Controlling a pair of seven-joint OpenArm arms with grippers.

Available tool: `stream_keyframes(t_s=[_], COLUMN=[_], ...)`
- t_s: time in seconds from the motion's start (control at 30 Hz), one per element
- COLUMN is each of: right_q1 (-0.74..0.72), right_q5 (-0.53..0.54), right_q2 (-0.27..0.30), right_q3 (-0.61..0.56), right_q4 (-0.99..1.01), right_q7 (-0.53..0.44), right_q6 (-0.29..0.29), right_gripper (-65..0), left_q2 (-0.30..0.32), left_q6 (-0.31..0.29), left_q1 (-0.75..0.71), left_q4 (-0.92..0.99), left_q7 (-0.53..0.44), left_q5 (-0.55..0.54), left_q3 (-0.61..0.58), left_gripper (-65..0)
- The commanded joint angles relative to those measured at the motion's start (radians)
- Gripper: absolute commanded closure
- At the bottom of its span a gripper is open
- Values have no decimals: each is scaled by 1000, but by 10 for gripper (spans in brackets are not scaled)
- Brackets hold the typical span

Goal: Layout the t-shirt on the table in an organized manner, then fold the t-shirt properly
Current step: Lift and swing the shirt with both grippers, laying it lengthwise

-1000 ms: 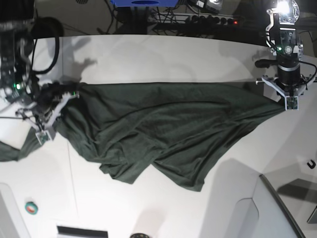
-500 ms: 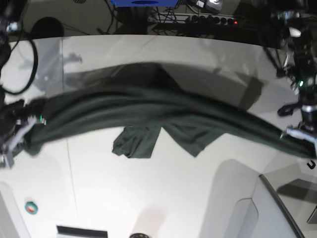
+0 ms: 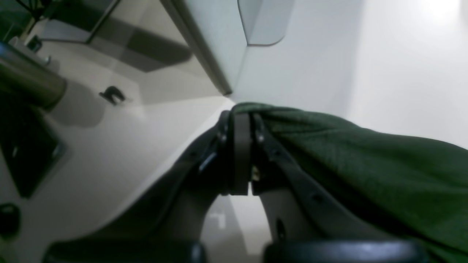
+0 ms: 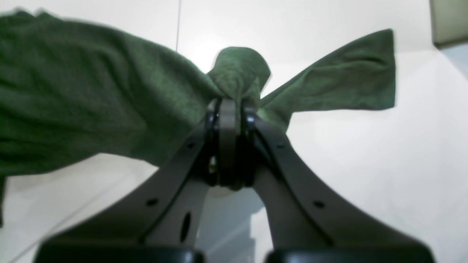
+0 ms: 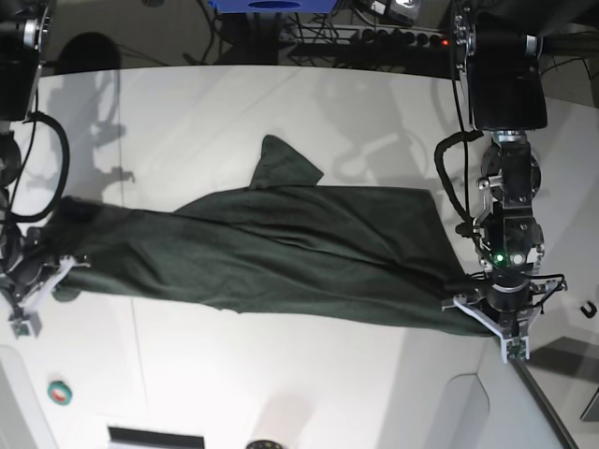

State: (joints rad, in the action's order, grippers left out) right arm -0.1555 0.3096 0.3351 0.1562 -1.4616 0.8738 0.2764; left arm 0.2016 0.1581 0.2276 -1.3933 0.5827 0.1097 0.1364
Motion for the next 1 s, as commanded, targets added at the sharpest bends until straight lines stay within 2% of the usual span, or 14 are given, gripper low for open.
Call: stream_keyframes(t_s=[0.0, 0.13, 0.33, 0.43, 0.5, 0.77, 0.9, 0.97], right_q1=[-29, -34, -57, -57, -56, -49, -43, -34], right_q5=[6, 6, 6, 6, 6, 6, 6, 6], right_q2=[15, 15, 15, 15, 12, 14, 12, 9], right_q3=[3, 3, 1, -4, -4, -4, -2, 0], right_q4=[-9, -3, -1, -1, -1, -1, -1, -1], right_q7=[-38, -43, -43, -43, -43, -41, -41, -43], right_q6=[1, 1, 1, 1, 1, 1, 1, 1], right_gripper=[-3, -3, -3, -2, -2, -2, -2, -2], left_q2=[12, 19, 19, 20, 20, 20, 11, -21], left_q6=[13, 13, 13, 14, 14, 14, 14, 11], left_q1=[19, 19, 17, 17, 17, 3, -106, -179], left_q4=[-1, 53, 88, 88, 88, 39, -54, -68], left_q7=[-20, -71, -73, -73, -73, -73, -69, -74], left_q5=[15, 15, 14, 14, 14, 2, 2, 2], left_q3=[4, 4, 12, 13, 15, 15, 6, -10], left_gripper=[0, 0, 0, -178, -225, -232, -232, -232])
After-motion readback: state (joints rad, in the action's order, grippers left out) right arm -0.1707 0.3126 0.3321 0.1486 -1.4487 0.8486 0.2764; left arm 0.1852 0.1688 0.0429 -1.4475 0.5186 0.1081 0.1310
